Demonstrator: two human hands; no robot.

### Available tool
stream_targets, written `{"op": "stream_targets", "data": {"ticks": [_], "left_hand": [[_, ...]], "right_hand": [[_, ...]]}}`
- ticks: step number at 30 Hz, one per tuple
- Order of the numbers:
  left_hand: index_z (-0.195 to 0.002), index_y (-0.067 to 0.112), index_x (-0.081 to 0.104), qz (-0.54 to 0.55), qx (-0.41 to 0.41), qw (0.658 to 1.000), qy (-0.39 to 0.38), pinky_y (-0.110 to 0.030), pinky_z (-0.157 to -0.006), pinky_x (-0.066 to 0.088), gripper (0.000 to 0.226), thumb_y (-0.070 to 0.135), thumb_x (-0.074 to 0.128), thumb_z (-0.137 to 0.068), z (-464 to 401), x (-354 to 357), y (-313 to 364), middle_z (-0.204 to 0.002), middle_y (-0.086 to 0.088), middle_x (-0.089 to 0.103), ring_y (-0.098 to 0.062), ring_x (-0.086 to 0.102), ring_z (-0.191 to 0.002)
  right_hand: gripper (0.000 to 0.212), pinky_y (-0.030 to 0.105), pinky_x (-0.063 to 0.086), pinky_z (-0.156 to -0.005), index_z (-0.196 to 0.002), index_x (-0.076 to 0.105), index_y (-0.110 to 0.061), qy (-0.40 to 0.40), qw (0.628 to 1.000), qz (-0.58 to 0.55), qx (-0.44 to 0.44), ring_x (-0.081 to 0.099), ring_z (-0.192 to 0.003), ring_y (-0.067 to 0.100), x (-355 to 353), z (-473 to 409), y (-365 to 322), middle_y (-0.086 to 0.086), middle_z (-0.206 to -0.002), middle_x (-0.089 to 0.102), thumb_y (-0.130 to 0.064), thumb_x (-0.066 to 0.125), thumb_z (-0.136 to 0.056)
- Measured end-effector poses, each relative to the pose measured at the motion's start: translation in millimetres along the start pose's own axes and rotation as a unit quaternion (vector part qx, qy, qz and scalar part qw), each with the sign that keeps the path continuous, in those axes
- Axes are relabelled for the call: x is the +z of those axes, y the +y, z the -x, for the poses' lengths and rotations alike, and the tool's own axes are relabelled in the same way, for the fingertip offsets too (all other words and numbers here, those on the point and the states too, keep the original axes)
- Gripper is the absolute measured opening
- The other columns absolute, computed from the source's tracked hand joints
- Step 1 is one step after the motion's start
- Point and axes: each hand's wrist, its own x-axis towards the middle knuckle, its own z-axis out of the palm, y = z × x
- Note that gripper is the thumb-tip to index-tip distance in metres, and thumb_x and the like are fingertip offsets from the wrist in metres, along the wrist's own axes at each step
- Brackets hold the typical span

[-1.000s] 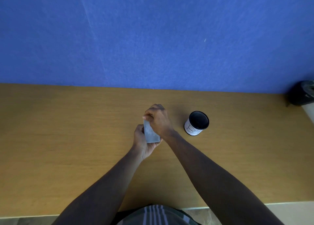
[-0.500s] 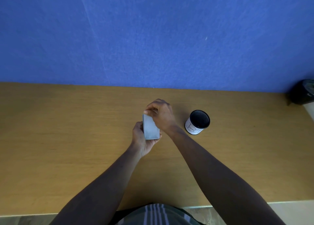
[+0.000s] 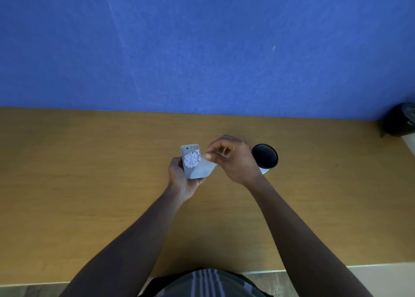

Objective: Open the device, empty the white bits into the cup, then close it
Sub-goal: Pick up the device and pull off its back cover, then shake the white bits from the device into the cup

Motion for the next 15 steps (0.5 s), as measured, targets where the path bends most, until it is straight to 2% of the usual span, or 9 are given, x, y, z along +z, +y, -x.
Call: {"op": "stream_targets", "data": {"ticks": [2,7,12,15], "left_hand": [[-0.077,0.011,0.06,-0.003,0.004,1.0,0.006,-0.029,-0.052,0.052,0.042,0.035,0.028,-0.092,-2.5,0.2,1.8,-0.066,-0.008,0.063,-0.022,0.064,-0.057],[-0.072,0.003,0.071,0.04,-0.006,0.999,-0.008,-0.031,-0.054,0.054,0.05,0.034,0.035,-0.088,-6.7,1.9,3.7,-0.072,-0.016,0.062,-0.026,0.061,-0.062],[-0.094,0.002,0.067,0.03,-0.019,0.999,-0.018,-0.03,-0.055,0.054,0.047,0.037,0.035,-0.087,-8.3,0.1,7.6,-0.082,-0.021,0.064,-0.028,0.061,-0.063],[-0.103,0.002,0.064,0.028,-0.028,0.999,-0.023,-0.031,-0.057,0.056,0.049,0.039,0.034,-0.089,-8.5,-2.5,7.0,-0.084,-0.022,0.068,-0.03,0.064,-0.064]], "right_hand": [[0.007,0.025,0.049,-0.069,-0.081,0.072,-0.016,-0.019,1.0,-0.014,-0.006,0.058,-0.075,0.008,-7.6,11.1,0.3,-0.014,-0.081,0.064,-0.016,0.079,-0.079],[0.009,0.026,0.048,-0.072,-0.079,0.073,-0.017,-0.059,0.998,-0.037,0.007,0.06,-0.077,0.01,-18.8,38.2,17.4,-0.007,-0.08,0.067,-0.013,0.08,-0.077],[0.012,0.01,0.04,-0.068,-0.077,0.072,-0.012,-0.008,1.0,0.007,0.017,0.058,-0.075,0.005,-18.0,59.1,56.3,-0.006,-0.077,0.067,-0.008,0.083,-0.073],[0.013,0.02,0.045,-0.07,-0.074,0.071,-0.012,0.047,0.994,0.091,0.031,0.057,-0.078,0.007,-3.7,65.2,81.5,-0.005,-0.077,0.066,-0.007,0.083,-0.072]]}}
